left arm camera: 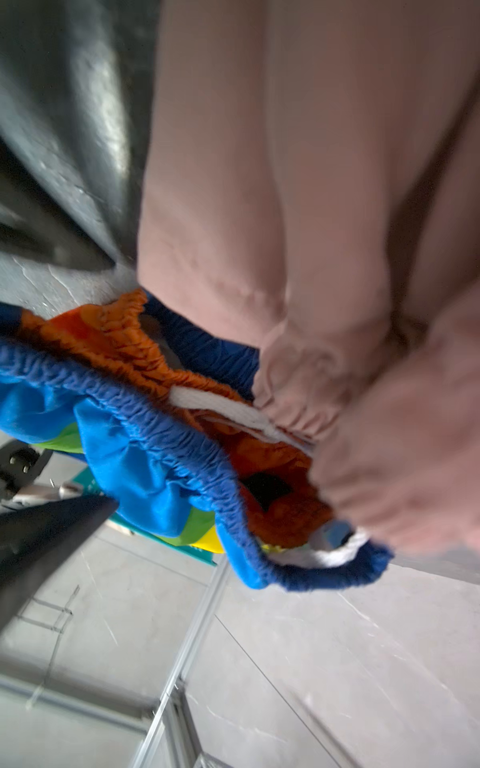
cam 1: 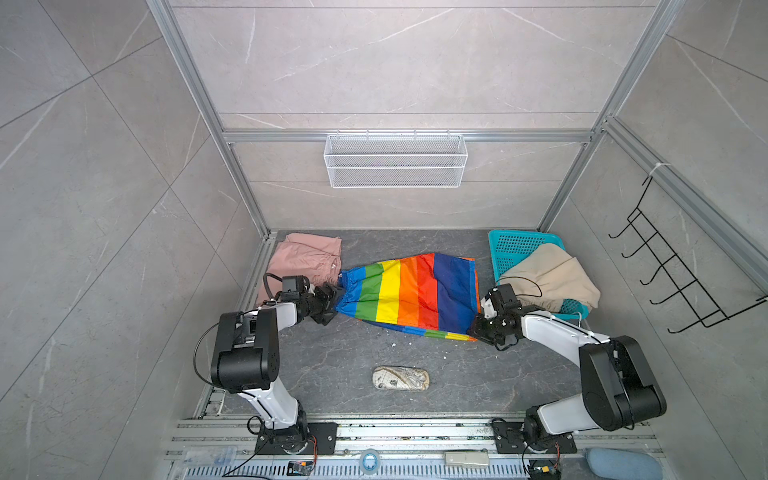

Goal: Fold and stack the shorts

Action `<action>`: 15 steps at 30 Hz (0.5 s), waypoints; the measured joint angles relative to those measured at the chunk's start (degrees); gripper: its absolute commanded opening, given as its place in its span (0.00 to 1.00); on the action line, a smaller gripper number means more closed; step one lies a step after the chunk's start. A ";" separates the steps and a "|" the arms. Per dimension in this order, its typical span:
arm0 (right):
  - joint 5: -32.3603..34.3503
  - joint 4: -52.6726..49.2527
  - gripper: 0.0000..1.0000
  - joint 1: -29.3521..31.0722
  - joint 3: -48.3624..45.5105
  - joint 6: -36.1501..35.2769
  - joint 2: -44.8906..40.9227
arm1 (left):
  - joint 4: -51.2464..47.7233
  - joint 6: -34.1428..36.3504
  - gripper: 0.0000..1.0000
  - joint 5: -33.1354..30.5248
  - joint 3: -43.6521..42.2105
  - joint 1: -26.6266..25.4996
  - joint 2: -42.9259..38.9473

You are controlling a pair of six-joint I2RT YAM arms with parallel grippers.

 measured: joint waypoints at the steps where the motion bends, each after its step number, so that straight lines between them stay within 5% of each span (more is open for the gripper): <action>1: 0.02 -0.46 0.56 0.28 0.83 0.11 -0.83 | -2.05 0.92 0.99 -0.70 1.05 0.00 -0.74; 9: -1.64 -1.95 0.99 2.62 12.07 0.07 -7.82 | -15.63 13.09 1.00 -10.71 14.82 -0.83 -9.53; 15: -3.30 2.51 0.99 6.71 16.50 0.74 -4.81 | -13.90 20.02 1.00 -20.72 16.81 -10.10 -17.05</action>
